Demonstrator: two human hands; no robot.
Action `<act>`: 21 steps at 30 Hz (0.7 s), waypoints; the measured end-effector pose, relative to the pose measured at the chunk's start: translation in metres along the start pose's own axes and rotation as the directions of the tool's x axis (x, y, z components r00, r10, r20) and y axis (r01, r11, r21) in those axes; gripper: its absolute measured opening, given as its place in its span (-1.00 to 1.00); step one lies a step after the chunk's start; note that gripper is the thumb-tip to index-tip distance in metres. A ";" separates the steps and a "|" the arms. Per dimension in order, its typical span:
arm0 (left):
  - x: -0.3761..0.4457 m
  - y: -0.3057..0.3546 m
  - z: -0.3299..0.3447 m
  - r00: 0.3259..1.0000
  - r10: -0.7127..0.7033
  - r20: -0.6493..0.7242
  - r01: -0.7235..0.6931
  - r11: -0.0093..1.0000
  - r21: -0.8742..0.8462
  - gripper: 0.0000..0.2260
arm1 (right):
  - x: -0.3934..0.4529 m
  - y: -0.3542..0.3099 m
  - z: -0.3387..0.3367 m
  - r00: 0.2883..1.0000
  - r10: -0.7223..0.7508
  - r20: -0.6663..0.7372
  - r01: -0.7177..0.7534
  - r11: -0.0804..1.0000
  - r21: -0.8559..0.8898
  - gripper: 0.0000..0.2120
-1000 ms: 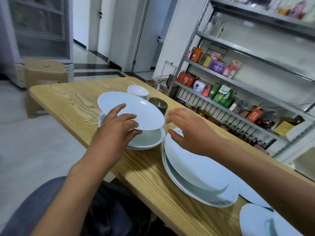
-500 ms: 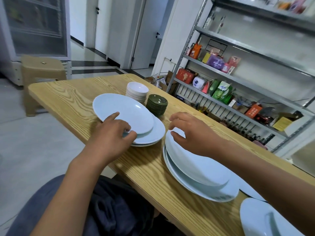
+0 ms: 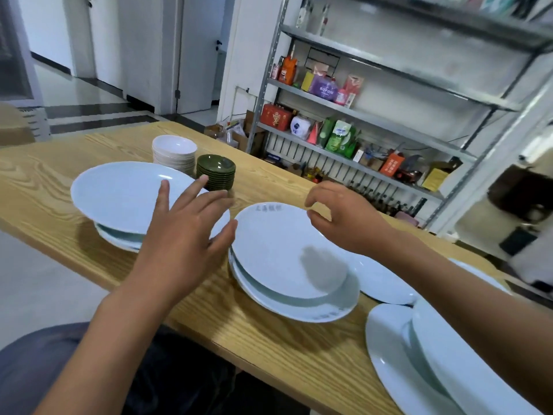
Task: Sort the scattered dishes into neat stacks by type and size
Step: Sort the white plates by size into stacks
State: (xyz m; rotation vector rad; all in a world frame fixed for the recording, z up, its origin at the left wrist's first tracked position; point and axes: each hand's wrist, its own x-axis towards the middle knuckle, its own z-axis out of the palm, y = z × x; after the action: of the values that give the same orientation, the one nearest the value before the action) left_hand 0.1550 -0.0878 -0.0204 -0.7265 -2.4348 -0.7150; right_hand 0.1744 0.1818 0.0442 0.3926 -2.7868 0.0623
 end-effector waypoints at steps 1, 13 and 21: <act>0.003 0.011 0.004 0.999 0.040 0.000 -0.040 0.999 -0.037 -0.55 | -0.005 0.011 -0.002 0.997 0.072 0.018 -0.072 0.997 -0.013 -0.86; 0.005 0.093 0.065 0.948 0.289 0.134 -0.267 0.950 -0.164 -0.60 | -0.055 0.158 0.009 0.480 0.785 0.391 -0.804 0.572 -0.161 -0.24; 0.005 0.103 0.083 0.938 0.309 0.155 -0.290 0.948 -0.133 -0.59 | -0.058 0.189 0.022 0.394 0.814 0.428 -0.855 0.495 -0.154 -0.37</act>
State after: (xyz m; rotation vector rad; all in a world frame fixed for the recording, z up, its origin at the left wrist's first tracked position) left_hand 0.1884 0.0376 -0.0438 -1.2204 -2.3727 -0.6888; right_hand 0.1681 0.3763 0.0046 -1.2202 -3.1007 0.3787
